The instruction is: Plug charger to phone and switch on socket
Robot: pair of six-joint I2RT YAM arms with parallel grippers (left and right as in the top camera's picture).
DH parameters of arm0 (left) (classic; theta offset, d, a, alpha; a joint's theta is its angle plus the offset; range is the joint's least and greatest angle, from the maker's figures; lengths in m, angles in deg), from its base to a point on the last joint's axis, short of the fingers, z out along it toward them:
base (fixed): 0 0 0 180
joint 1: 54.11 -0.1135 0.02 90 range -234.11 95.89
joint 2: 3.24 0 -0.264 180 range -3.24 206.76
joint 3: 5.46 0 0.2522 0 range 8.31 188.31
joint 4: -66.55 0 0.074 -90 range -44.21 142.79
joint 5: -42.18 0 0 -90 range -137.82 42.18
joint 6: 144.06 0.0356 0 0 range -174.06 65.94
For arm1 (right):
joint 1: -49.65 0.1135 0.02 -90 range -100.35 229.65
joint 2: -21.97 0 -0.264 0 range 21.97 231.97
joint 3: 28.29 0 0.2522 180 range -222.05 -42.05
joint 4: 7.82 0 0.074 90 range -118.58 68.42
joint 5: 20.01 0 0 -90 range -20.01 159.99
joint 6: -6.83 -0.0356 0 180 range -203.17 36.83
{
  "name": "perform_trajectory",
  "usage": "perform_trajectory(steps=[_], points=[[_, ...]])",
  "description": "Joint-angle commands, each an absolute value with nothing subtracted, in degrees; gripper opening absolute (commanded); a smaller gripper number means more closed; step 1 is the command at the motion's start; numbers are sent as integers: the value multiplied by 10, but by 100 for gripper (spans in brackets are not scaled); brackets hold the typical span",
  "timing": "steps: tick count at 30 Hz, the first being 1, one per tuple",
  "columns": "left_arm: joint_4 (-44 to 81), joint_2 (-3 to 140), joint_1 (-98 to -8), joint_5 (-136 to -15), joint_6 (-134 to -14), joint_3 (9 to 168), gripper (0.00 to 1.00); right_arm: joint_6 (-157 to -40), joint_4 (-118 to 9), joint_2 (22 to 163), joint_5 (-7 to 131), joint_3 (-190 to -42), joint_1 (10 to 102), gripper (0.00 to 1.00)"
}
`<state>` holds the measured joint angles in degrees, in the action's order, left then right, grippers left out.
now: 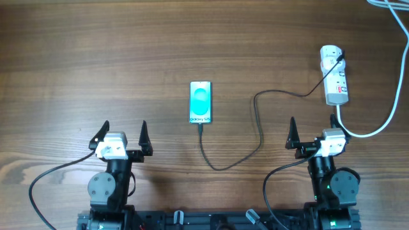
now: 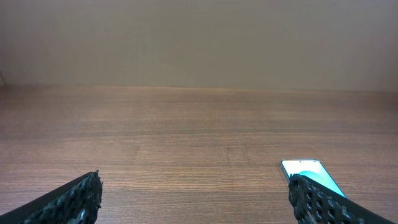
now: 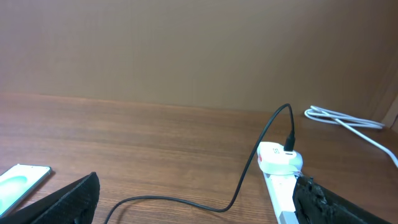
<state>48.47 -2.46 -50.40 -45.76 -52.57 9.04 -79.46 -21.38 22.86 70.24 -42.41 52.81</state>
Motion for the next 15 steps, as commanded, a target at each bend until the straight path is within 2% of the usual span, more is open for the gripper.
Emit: perform_trajectory(steps=[1,15], points=[[486,-31,-501,-463,-513,86,100,-803,-212,222,704,-423,526,100],[486,-31,-501,-463,-513,86,100,-803,-212,222,704,-423,526,100]])
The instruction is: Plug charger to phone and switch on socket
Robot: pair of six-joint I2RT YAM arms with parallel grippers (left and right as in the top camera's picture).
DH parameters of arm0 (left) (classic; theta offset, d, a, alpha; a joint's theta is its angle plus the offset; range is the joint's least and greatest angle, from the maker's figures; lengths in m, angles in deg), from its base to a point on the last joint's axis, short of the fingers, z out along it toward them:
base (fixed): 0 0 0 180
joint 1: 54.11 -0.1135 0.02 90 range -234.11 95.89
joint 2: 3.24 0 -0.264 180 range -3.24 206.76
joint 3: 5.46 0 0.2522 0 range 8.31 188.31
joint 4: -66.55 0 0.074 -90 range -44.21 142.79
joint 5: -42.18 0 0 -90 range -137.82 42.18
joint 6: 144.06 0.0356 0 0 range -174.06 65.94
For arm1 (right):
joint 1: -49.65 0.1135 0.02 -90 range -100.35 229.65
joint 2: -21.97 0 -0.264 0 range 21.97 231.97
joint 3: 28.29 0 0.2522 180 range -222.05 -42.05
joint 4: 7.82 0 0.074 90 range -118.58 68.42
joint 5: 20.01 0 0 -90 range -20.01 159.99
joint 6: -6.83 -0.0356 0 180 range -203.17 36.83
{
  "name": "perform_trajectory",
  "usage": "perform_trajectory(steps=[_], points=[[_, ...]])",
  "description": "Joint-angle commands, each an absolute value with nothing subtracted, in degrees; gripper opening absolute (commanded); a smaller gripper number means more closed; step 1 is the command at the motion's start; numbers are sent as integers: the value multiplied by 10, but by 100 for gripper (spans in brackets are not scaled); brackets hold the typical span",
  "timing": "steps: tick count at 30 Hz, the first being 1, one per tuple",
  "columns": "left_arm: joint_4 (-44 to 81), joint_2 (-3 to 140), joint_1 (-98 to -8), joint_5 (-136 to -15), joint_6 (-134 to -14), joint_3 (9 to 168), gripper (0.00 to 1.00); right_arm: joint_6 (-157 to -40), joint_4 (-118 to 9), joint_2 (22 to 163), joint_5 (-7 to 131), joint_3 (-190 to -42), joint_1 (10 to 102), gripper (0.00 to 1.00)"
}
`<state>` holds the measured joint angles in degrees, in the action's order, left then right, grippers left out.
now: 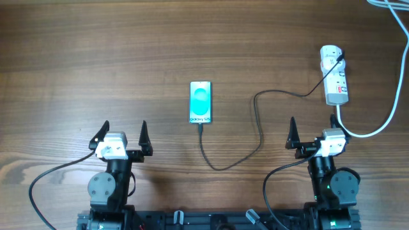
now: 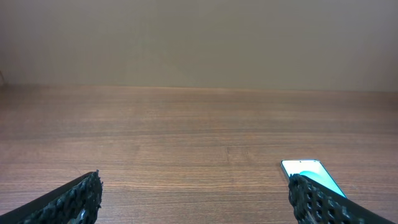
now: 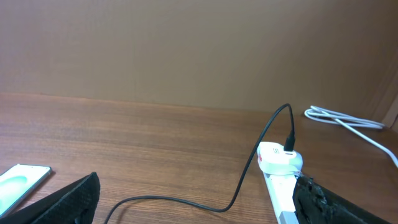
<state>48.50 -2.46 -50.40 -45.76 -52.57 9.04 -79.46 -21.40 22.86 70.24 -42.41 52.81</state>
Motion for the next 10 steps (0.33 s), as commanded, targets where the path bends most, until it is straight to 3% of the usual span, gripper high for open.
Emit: perform_trajectory(steps=[1,10], points=[[487,-31,-501,-463,-513,86,100,-803,-212,222,704,-423,526,100],[487,-31,-501,-463,-513,86,100,-803,-212,222,704,-423,526,100]])
